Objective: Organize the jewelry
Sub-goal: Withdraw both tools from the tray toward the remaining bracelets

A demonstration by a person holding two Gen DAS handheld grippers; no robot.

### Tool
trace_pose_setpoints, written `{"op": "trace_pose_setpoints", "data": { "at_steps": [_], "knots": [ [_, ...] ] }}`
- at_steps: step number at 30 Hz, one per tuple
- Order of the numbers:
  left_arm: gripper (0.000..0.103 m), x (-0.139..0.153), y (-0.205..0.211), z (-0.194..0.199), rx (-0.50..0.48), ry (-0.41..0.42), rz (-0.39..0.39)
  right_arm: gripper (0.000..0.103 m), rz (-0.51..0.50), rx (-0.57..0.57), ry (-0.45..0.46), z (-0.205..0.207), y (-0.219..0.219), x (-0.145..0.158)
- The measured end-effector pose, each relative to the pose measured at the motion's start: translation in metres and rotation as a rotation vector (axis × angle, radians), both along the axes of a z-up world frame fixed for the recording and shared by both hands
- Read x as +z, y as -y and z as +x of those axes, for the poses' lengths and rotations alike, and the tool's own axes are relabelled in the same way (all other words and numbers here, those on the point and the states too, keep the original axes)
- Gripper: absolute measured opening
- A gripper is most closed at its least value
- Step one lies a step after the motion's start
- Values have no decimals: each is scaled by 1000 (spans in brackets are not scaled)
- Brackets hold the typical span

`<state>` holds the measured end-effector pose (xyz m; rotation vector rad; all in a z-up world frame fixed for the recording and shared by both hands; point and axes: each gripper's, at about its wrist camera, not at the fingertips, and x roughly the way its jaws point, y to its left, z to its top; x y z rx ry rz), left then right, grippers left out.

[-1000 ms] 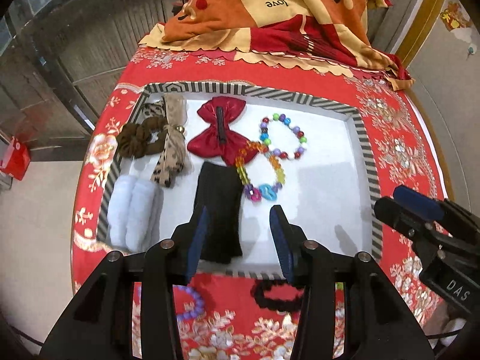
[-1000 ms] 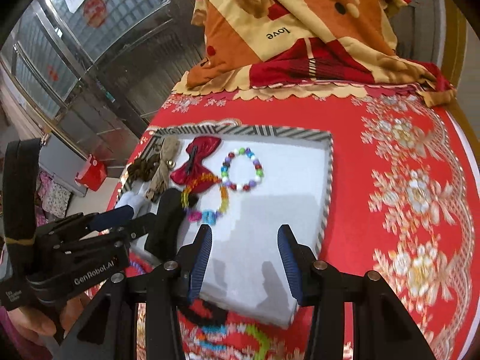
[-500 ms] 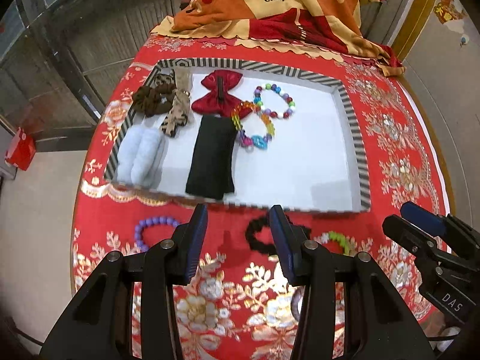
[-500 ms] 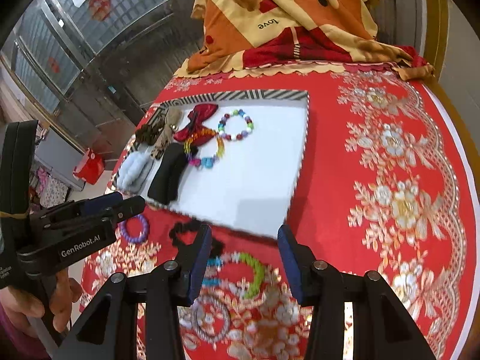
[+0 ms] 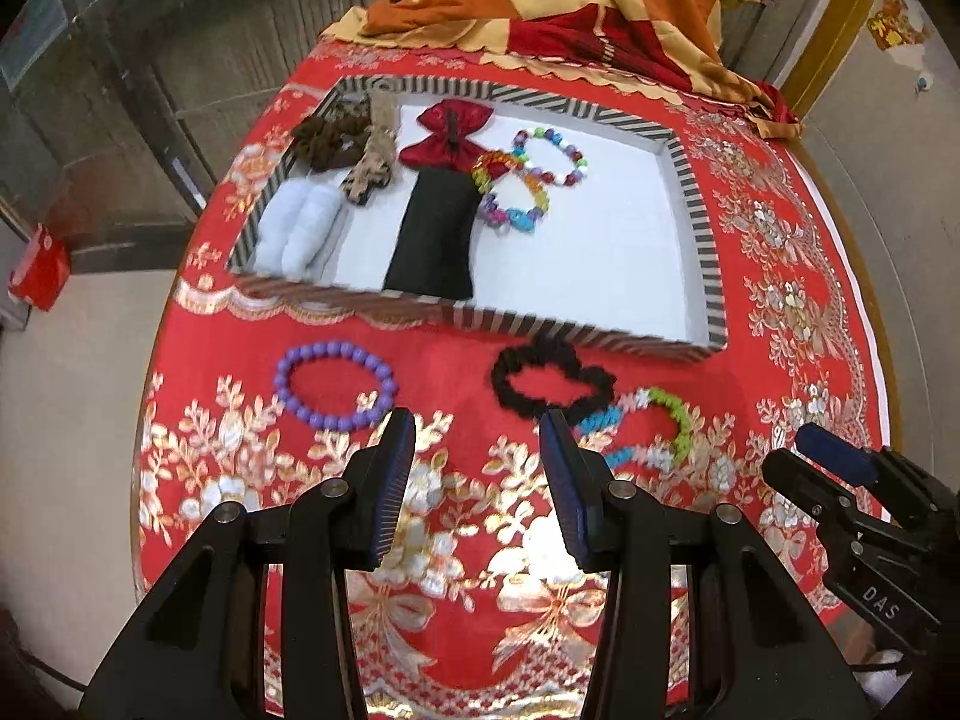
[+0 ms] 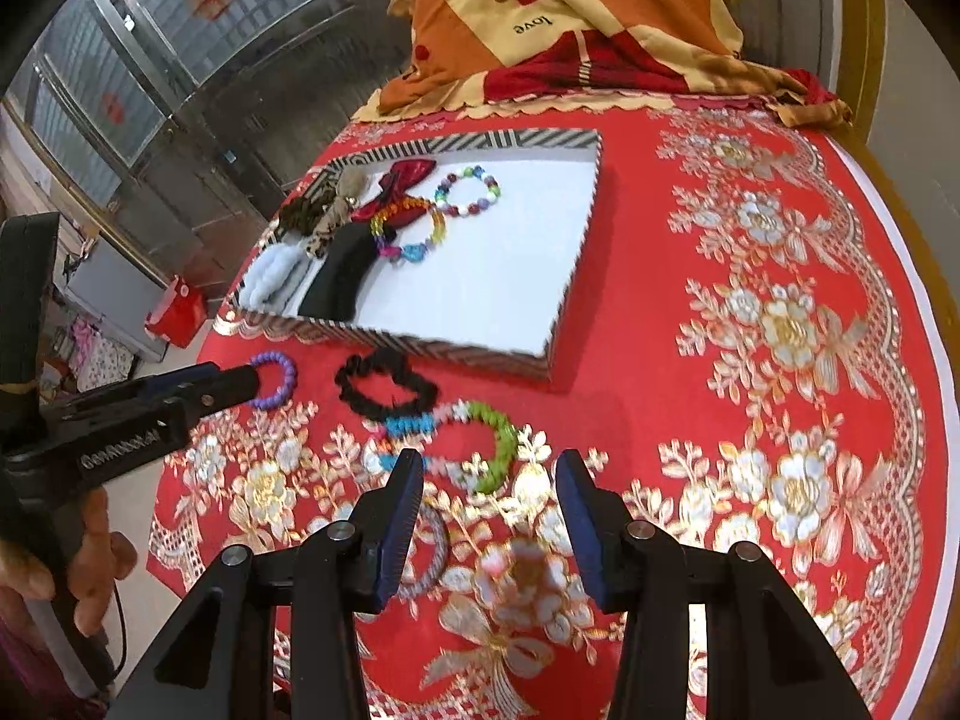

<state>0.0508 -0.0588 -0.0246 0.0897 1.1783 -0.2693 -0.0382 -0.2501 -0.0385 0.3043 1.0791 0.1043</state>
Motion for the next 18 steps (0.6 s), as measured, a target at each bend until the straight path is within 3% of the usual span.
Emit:
{"op": "trace_pose_setpoints", "data": {
  "at_steps": [18],
  "knots": [
    [44,-32,-84,1,202,-126,-50,44,-10,28,-71,3,1,-39]
  ]
}}
